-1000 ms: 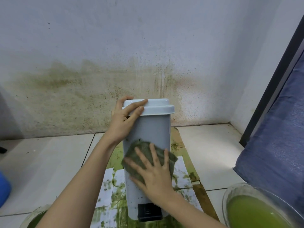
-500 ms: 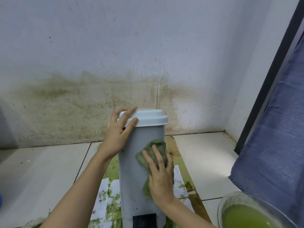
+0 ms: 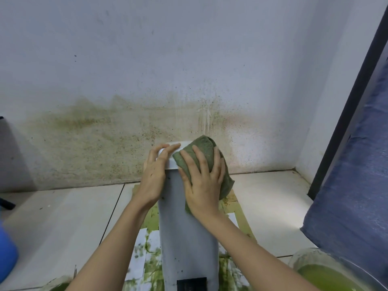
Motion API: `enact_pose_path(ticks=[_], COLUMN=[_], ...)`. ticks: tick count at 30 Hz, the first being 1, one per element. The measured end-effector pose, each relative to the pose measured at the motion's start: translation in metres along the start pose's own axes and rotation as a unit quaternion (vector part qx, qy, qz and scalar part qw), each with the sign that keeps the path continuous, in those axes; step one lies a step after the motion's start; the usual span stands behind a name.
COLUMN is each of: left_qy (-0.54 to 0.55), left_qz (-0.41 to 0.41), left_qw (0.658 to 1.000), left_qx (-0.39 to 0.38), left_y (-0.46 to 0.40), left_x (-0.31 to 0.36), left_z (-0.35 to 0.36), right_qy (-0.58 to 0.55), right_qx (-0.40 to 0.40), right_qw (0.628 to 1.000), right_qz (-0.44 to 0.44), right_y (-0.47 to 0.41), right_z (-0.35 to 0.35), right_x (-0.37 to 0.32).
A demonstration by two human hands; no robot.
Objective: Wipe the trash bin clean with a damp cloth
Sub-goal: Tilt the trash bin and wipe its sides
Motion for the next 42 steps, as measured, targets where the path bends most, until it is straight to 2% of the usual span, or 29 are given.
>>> enact_pose_path(ticks=[3,7,12,14,17,19,21,23,25,27,30,33,36,38,41,42], left_qy=[-0.009,-0.011,-0.012,-0.029,-0.083,-0.089,-0.090,-0.086,-0.093,-0.119,-0.133,-0.127,-0.123,-0.115,-0.100,-0.096], left_qz=[0.005,0.009,-0.019,-0.030,0.009,0.034,0.055,0.062,0.073,0.098,0.144,0.139,0.133,0.149,0.162,0.159], left_qw=[1.000,1.000,1.000,0.999,0.997,0.995,0.994,0.994,0.993,0.988,0.980,0.982,0.983,0.982,0.982,0.983], left_qx=[0.010,0.019,0.015,0.015,-0.001,-0.002,0.001,0.000,-0.004,-0.002,0.022,0.027,0.026,0.021,-0.009,-0.010], left_y=[-0.004,-0.005,-0.008,-0.009,-0.011,-0.011,-0.009,-0.008,-0.007,-0.006,-0.003,-0.007,-0.005,0.000,0.006,0.006], left_x=[-0.002,-0.004,0.000,0.001,0.001,0.000,-0.001,0.000,0.001,0.004,0.002,-0.004,-0.005,-0.001,0.000,-0.002], left_z=[-0.001,0.003,0.005,0.007,0.006,0.003,0.002,0.003,0.005,0.010,0.007,0.002,0.003,0.006,0.006,0.001], right_qy=[0.055,0.064,0.095,0.094,0.032,0.010,0.012,0.036,0.043,0.034,0.021,-0.039,-0.108,-0.133,-0.140,-0.140], right_qx=[-0.041,-0.067,-0.073,-0.087,-0.169,-0.225,-0.234,-0.201,-0.166,-0.162,-0.159,-0.239,-0.367,-0.441,-0.483,-0.507], right_qw=[0.996,0.996,0.993,0.985,0.946,0.923,0.916,0.935,0.968,0.982,0.984,0.959,0.908,0.874,0.838,0.827], right_qz=[-0.066,-0.019,-0.024,-0.115,-0.276,-0.311,-0.327,-0.291,-0.186,-0.095,-0.076,-0.148,-0.169,-0.157,-0.212,-0.198], right_y=[0.038,0.089,0.050,0.062,0.132,0.168,0.162,0.123,0.079,0.060,0.085,0.147,0.209,0.219,0.219,0.223], right_z=[0.004,-0.002,0.008,0.009,-0.007,-0.023,-0.024,-0.015,-0.006,0.001,-0.003,-0.022,-0.046,-0.043,-0.030,-0.029], right_x=[0.009,0.022,0.000,-0.006,-0.001,0.012,0.022,0.027,0.033,0.031,0.023,0.025,0.022,0.012,-0.010,-0.012])
Point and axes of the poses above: each hand's wrist, its own y-axis away from the middle knuckle, its own z-axis out of the palm, x = y × z, the point moved 5 cm from there along -y, towards the middle knuckle, and after that the axes turned 13 degrees about x, right-handed, at the moved point
